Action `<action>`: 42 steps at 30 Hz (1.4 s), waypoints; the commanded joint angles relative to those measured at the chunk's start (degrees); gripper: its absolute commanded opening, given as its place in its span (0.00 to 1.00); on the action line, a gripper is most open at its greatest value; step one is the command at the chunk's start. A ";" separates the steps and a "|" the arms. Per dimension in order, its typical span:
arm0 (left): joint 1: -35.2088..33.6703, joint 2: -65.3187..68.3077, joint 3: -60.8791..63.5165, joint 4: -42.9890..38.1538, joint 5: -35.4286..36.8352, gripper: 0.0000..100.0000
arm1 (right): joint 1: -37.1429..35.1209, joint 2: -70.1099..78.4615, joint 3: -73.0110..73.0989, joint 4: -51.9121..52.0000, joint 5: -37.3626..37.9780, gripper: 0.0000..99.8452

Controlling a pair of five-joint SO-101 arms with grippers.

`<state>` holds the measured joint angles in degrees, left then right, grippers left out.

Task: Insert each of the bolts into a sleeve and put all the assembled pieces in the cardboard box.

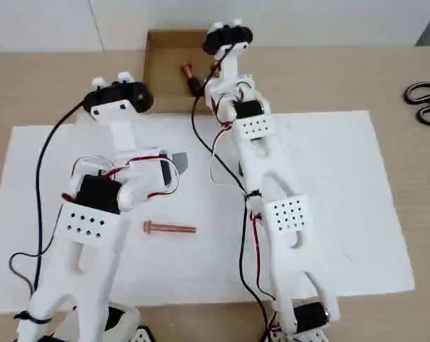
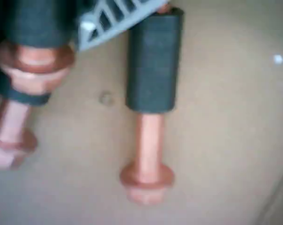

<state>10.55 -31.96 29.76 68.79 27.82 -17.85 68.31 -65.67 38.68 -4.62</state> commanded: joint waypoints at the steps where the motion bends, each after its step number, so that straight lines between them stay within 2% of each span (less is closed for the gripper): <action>1: 0.26 -0.26 -0.57 0.35 0.09 0.21 | 0.04 0.04 -2.29 -1.54 0.53 0.12; 6: 0.26 -0.18 -0.57 0.35 0.09 0.21 | 0.84 -0.40 -3.25 -1.27 0.26 0.12; 10: 0.26 -0.18 -0.57 0.35 0.09 0.21 | 0.84 -2.24 -7.65 3.03 0.26 0.20; 14: 0.26 -0.26 -0.57 0.35 0.09 0.21 | 0.66 -3.91 -14.51 9.80 0.44 0.27; 21: 0.35 -0.35 -0.57 0.35 0.09 0.21 | -0.31 -5.67 -31.30 27.21 0.44 0.28; 29: 0.35 -0.35 -0.57 0.35 -1.76 0.21 | -0.13 -15.43 -30.77 42.59 0.53 0.28; 34: 0.35 -0.18 -0.04 0.35 -4.48 0.21 | -0.13 -25.54 -30.68 60.70 0.53 0.28; 39: 3.43 -0.35 2.33 0.26 -5.45 0.21 | 3.03 -27.12 -23.47 61.49 0.53 0.28; 42: 4.40 -0.35 2.15 0.18 -5.45 0.21 | 3.21 -27.30 -14.24 61.76 0.53 0.28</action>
<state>13.98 -31.96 32.22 68.79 22.90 -15.21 44.31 -86.33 99.25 -4.62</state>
